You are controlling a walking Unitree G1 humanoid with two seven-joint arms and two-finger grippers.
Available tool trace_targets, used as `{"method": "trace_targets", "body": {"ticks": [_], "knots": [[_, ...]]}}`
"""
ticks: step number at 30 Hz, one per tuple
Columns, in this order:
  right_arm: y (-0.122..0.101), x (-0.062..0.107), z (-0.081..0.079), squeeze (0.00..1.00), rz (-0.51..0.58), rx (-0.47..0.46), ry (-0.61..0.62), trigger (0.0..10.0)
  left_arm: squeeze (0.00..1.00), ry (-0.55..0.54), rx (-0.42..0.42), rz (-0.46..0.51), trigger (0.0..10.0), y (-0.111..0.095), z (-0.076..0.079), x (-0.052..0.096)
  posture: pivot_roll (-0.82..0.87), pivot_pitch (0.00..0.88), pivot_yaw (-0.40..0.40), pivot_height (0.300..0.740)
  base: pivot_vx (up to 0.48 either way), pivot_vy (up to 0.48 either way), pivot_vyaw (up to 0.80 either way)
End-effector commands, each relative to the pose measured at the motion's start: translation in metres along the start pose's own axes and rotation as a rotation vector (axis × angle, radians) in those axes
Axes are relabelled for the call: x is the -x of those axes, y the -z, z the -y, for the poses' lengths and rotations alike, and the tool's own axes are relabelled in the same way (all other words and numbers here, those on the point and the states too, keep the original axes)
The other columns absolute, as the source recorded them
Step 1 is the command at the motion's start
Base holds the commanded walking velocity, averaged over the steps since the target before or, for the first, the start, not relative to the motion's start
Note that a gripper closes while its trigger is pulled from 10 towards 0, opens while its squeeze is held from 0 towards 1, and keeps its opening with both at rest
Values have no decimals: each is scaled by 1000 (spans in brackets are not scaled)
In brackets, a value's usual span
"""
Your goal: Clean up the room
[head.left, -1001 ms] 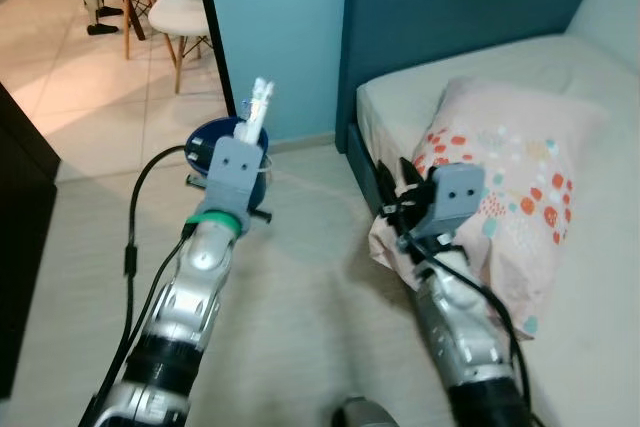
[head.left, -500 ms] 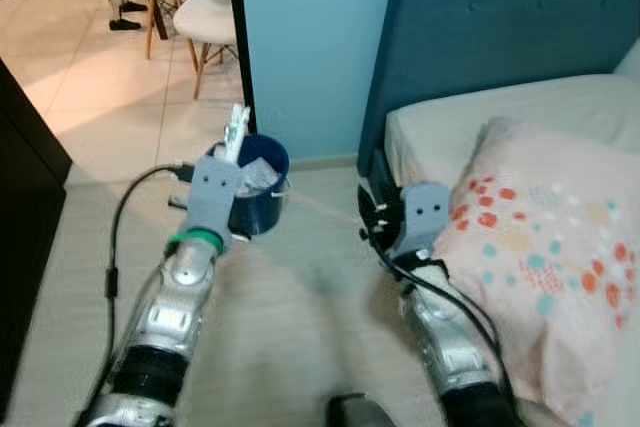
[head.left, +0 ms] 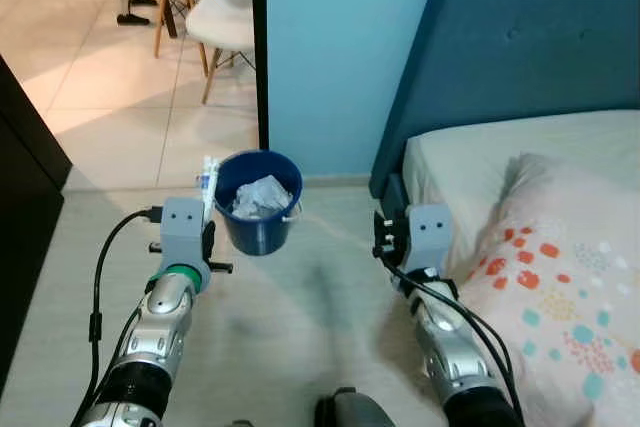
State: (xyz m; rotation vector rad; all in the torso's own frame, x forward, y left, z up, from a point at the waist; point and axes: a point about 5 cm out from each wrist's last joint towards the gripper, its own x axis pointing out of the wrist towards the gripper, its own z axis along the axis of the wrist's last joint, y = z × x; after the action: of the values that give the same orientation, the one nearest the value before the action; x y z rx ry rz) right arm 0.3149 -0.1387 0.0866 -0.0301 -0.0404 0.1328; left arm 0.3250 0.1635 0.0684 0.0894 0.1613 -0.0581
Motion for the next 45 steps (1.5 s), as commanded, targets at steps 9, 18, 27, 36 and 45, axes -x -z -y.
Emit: {"method": "trace_targets", "body": {"ticks": [9,18,27,36,45], "knots": [[-3,-3,-6,0,31,-64,10,10000,0,41,-108,71,10000,-11,1,-4,-94,76,65,711,462,0,0],[0,0,4,0,32,-97,68,10000,0,82,-120,96,10000,-14,10,-5,-103,79,76,711,463,0,-106],[0,-1,4,0,28,-101,82,10000,0,90,-122,97,10000,-15,10,-6,-102,80,80,711,464,0,-653],[0,-2,6,0,30,-66,95,10000,0,107,-134,76,10000,-13,14,-8,-108,76,84,711,395,0,-314],[-1,-2,3,0,33,-53,78,10000,0,119,-199,-28,10000,3,14,-7,-109,74,86,711,0,0,0]]}}
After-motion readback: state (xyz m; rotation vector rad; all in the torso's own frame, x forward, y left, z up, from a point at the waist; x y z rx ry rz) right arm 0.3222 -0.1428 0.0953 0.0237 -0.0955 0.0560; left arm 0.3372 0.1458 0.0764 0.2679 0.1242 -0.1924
